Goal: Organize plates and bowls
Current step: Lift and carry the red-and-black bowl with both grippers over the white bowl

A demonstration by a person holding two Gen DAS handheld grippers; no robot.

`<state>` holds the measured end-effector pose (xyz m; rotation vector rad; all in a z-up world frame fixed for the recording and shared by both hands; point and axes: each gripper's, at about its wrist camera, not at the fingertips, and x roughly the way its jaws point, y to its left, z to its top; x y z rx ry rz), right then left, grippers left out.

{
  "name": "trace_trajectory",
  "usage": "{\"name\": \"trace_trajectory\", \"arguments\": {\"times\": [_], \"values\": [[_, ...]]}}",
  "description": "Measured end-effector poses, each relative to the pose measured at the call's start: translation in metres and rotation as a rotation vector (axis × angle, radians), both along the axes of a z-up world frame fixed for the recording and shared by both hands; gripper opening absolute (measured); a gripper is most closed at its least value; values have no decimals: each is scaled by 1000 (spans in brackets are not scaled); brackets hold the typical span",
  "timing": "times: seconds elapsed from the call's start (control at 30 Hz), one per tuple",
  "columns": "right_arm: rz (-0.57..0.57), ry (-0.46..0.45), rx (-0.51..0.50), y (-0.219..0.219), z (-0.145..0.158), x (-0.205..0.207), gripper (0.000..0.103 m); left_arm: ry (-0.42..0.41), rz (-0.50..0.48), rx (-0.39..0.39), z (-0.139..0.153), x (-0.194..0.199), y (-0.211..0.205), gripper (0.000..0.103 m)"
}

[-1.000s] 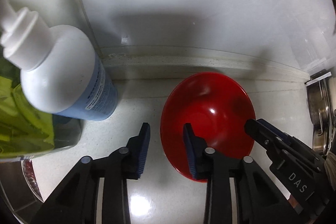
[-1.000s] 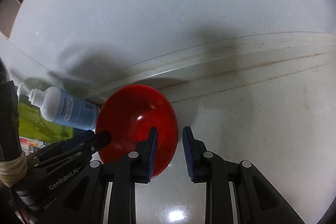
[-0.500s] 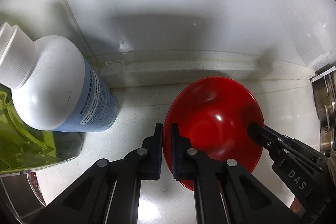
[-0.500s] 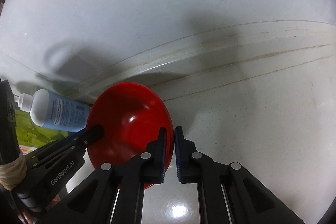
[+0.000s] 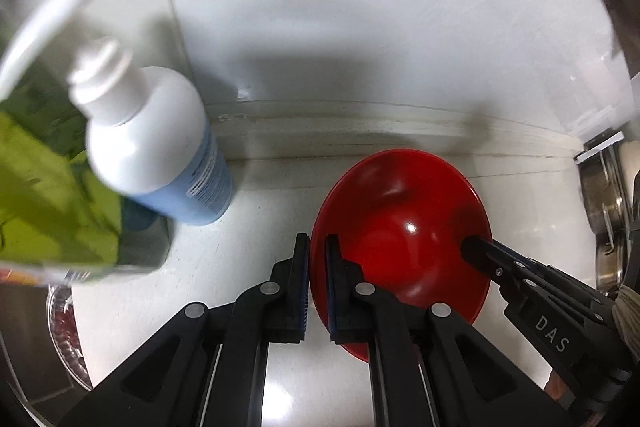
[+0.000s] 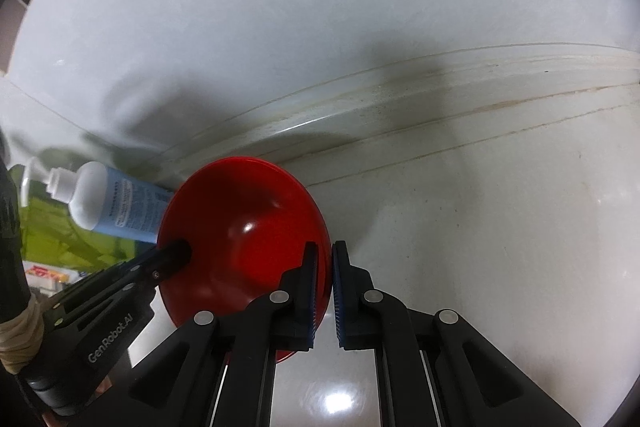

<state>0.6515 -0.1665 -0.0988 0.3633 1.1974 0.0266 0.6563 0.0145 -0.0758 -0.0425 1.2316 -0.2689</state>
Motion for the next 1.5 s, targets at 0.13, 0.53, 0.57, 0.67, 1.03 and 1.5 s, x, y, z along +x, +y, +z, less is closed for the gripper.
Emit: {"name": "trace_trajectory", "arguments": {"times": [0.13,0.53,0.57,0.67,1.03,1.5], "values": [[10,-26,-2,3,14,-13,9,-17,7,-10,13,-16,9,9],[44,-81,-19,23,52,-71,9,-65,49,-51,41,-70,34,9],[46,-86,-19,25,54,-76,9,-67,53,-52,42,-75,36,9],[56,-94,-23,29,59,-87,9,-73,59,-57,50,-93,43,9],[75,-119,-32,41,79,-134,9,-109,63,-58,62,-136,45,9],[80,-146,-40,49,93,-183,9,-140,55,-76,75,-186,54,9]]}}
